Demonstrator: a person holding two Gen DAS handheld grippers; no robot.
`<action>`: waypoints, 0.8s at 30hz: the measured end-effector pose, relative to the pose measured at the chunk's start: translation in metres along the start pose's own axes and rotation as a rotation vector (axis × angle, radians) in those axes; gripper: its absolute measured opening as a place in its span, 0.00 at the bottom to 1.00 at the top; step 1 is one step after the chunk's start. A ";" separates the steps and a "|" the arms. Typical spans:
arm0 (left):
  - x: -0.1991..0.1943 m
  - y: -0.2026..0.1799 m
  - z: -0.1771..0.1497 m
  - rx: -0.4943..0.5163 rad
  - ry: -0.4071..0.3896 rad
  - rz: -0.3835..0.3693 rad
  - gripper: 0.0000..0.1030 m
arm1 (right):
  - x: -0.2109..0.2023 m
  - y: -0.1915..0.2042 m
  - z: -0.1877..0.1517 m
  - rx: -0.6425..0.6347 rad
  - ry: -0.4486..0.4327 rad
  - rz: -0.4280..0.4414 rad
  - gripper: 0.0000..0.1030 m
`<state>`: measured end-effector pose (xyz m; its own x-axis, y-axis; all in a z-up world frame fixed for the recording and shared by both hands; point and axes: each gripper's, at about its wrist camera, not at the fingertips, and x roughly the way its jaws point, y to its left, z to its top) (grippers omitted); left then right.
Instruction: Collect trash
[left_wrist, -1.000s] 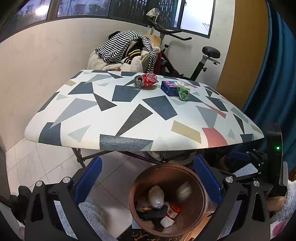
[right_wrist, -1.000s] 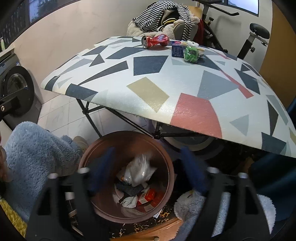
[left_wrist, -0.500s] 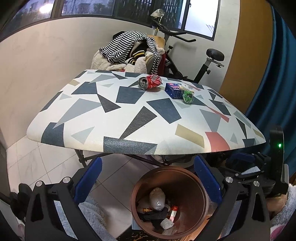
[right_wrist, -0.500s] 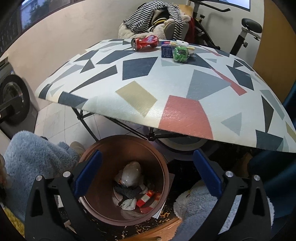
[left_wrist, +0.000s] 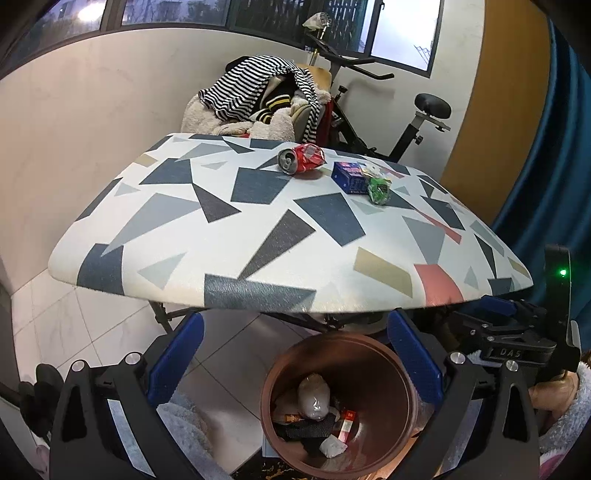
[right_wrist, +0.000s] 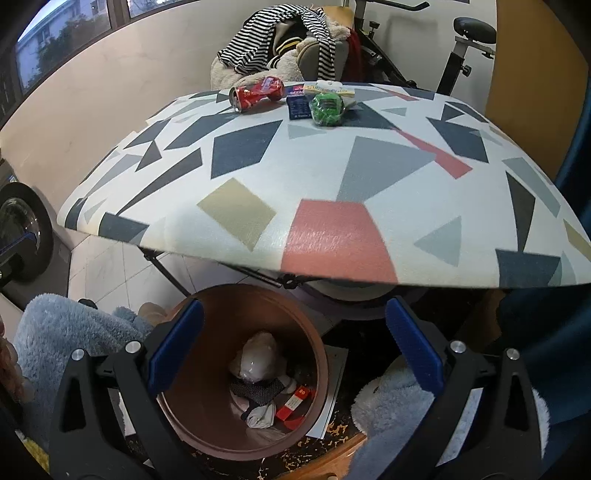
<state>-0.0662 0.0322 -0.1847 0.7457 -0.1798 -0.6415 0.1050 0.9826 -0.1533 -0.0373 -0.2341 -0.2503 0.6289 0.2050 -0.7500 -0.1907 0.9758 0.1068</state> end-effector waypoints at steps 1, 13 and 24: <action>0.001 0.002 0.004 -0.001 -0.002 0.002 0.94 | 0.000 -0.004 0.003 0.003 -0.007 -0.001 0.94; 0.027 0.020 0.073 -0.012 -0.035 0.012 0.94 | 0.008 -0.049 0.084 0.049 -0.125 -0.044 0.94; 0.083 0.040 0.136 -0.034 0.003 0.004 0.94 | 0.096 -0.059 0.176 0.009 -0.113 0.025 0.79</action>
<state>0.0896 0.0630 -0.1415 0.7438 -0.1765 -0.6447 0.0798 0.9810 -0.1766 0.1671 -0.2587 -0.2140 0.7050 0.2364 -0.6687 -0.2010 0.9708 0.1312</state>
